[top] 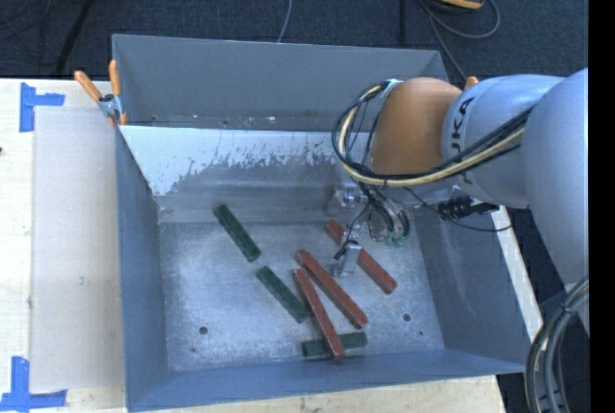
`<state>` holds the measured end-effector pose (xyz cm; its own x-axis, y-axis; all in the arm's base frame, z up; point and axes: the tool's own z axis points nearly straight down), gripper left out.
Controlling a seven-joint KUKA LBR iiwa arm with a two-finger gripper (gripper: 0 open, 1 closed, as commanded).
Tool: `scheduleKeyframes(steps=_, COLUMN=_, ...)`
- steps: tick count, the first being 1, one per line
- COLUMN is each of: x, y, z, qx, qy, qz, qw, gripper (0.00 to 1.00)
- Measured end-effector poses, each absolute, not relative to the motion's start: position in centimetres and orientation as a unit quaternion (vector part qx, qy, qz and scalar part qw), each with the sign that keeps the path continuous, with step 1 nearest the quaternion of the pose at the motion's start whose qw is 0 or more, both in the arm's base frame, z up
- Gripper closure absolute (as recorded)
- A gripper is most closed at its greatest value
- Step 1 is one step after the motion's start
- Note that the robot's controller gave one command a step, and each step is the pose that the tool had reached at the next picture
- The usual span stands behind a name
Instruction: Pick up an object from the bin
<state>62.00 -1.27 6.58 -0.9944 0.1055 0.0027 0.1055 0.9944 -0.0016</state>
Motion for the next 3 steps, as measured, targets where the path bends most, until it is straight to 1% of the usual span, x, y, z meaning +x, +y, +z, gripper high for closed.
scheduleKeyframes(steps=1, x=62.0, y=-1.1, z=7.0, qx=-0.052, qy=-0.999, qz=0.000, qw=0.000, gripper=1.00)
scheduleKeyframes(steps=2, x=61.9, y=-1.9, z=11.4, qx=-0.046, qy=-0.999, qz=0.000, qw=-0.003, gripper=1.00)
scheduleKeyframes(steps=3, x=61.8, y=-1.8, z=11.1, qx=-0.046, qy=-0.999, qz=0.000, qw=0.000, gripper=0.00)
